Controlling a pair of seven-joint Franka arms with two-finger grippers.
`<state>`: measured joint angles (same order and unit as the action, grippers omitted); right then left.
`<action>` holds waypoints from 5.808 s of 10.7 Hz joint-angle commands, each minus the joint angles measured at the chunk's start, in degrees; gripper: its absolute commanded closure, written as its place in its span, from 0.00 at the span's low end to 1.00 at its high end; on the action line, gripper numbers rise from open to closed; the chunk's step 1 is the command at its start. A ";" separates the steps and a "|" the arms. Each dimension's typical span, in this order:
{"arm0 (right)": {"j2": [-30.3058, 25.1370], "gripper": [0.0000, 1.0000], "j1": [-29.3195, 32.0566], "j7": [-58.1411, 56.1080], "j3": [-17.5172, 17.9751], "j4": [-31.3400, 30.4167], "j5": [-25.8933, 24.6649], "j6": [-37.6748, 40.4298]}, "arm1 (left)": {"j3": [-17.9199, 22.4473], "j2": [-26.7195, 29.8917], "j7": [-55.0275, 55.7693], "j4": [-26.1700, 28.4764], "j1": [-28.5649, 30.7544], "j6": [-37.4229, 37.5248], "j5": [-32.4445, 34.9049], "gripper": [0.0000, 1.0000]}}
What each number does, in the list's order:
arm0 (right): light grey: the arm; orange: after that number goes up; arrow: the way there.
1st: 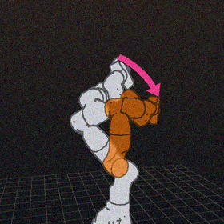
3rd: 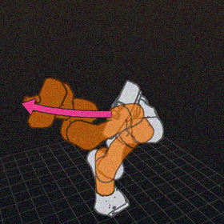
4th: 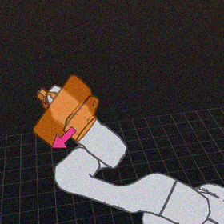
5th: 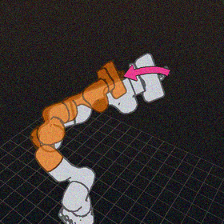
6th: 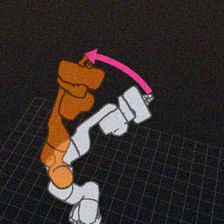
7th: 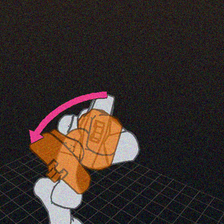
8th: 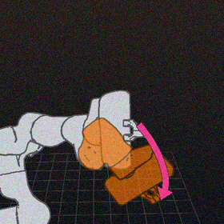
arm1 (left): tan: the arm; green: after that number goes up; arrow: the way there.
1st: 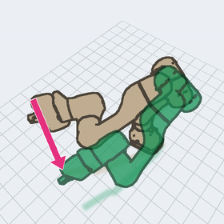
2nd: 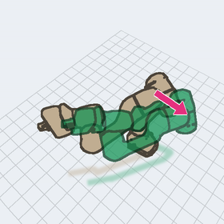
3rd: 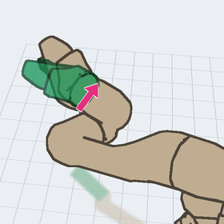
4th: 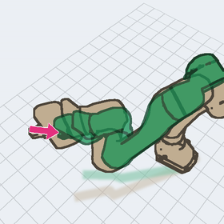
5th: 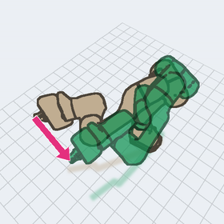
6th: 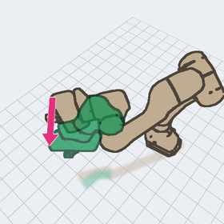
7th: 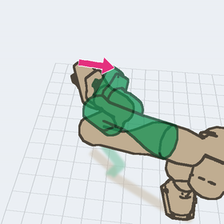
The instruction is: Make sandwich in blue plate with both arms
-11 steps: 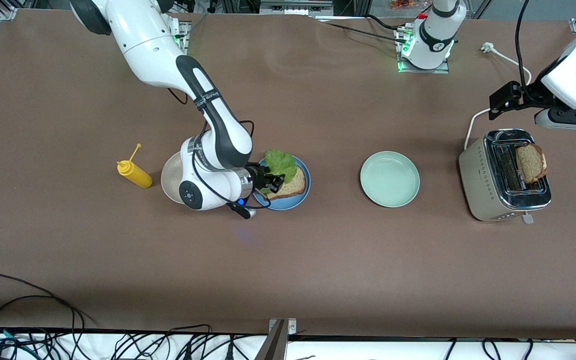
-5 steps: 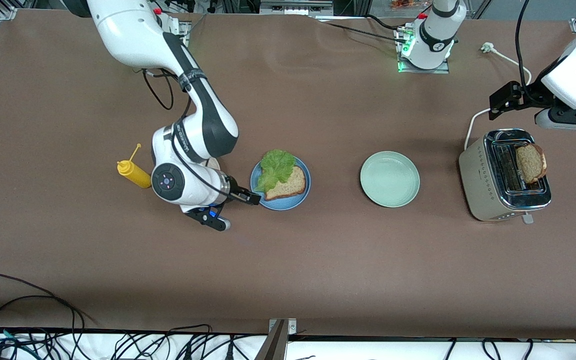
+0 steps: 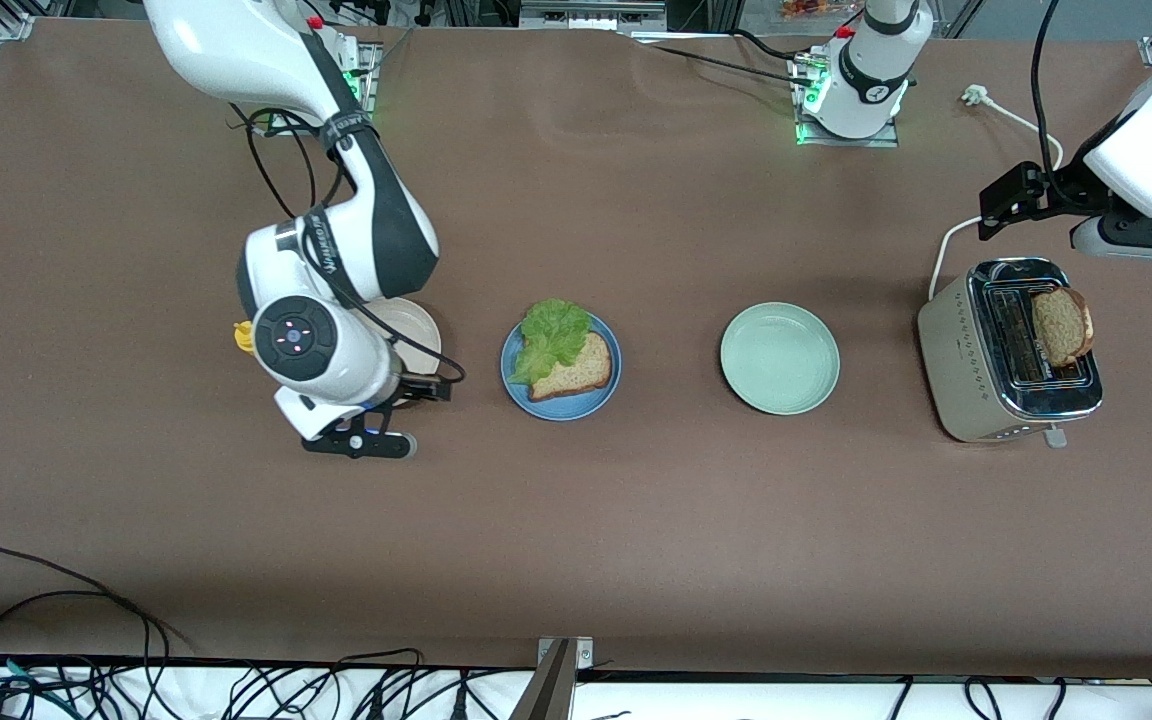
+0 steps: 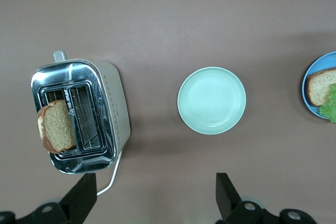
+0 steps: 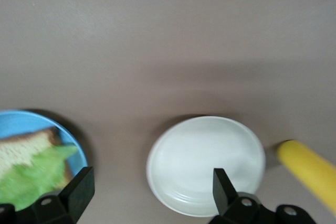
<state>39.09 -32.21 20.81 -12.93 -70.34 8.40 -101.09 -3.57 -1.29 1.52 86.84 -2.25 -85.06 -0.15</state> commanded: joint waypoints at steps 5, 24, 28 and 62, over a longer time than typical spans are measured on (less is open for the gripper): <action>-15.60 0.00 -0.23 -18.43 -5.70 -11.28 -1.90 13.38 | 0.14 -0.47 -1.35 -2.73 0.49 0.69 0.77 0.00; -13.45 0.00 45.91 -128.75 8.19 -40.23 29.34 -8.16 | 22.20 -7.12 -26.64 20.21 3.39 -22.78 -7.75 0.08; -5.54 0.00 48.64 -149.97 8.10 -38.48 40.70 -0.80 | 22.64 -12.24 -27.19 21.70 4.27 -27.95 -9.26 0.22; 1.51 0.96 22.04 -90.26 10.56 1.59 4.81 10.94 | 15.52 1.73 -26.22 20.12 4.53 -27.96 -5.74 0.03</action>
<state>40.36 -4.64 -75.41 -2.17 -72.79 19.75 -87.90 12.65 -0.71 -24.10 106.58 2.03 -112.93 -7.22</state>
